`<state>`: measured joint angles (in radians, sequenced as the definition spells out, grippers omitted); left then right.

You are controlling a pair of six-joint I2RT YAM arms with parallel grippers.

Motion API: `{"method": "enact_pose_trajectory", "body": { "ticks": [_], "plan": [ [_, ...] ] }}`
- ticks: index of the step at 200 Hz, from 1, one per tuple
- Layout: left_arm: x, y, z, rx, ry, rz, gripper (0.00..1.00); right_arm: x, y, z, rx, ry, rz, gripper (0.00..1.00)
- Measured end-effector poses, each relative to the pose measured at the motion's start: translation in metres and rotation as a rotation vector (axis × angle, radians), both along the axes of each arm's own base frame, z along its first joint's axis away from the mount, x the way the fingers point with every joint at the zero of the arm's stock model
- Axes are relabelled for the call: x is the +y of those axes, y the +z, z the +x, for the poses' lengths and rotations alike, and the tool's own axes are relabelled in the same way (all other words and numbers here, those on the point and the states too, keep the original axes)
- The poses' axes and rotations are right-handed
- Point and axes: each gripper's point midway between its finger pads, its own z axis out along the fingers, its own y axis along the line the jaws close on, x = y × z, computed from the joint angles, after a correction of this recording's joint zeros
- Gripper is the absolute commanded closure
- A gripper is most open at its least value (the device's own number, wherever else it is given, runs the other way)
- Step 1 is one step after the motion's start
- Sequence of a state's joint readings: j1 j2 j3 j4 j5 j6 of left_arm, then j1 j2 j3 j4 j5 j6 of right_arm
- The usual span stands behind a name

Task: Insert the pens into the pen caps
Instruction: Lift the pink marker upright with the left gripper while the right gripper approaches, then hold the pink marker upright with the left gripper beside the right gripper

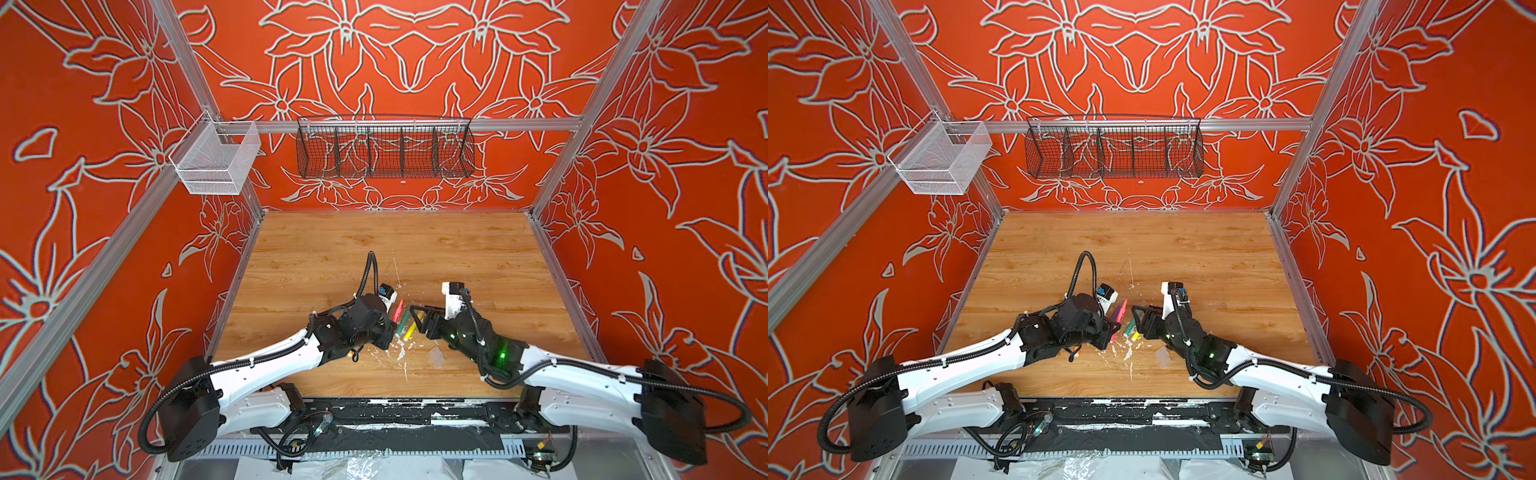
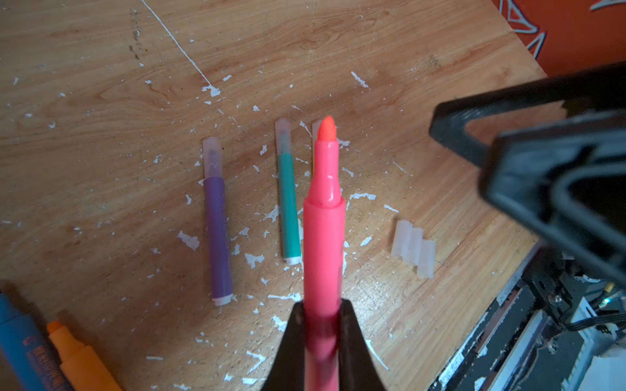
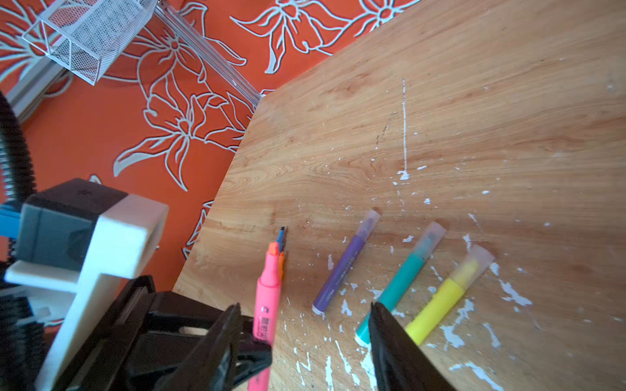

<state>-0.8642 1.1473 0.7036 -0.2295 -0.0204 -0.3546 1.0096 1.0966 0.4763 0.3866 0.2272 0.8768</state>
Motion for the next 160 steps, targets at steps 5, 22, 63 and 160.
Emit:
{"method": "enact_pose_trajectory", "body": {
  "ticks": [5, 22, 63, 160],
  "plan": [
    [-0.001, 0.001, -0.001, -0.003, -0.004, -0.004, 1.00, 0.004, 0.001, 0.000, -0.002, 0.004, 0.005, 0.39],
    [-0.006, 0.002, -0.005, -0.008, -0.023, -0.012, 1.00, 0.015, 0.001, 0.001, -0.002, 0.017, 0.016, 0.42],
    [-0.010, 0.009, -0.013, -0.026, -0.050, -0.036, 1.00, 0.032, -0.007, 0.003, 0.022, 0.031, 0.014, 0.48],
    [-0.011, 0.015, -0.012, -0.044, -0.049, -0.053, 0.98, 0.039, 0.000, 0.000, 0.016, 0.038, 0.053, 0.77]
  ]
}}
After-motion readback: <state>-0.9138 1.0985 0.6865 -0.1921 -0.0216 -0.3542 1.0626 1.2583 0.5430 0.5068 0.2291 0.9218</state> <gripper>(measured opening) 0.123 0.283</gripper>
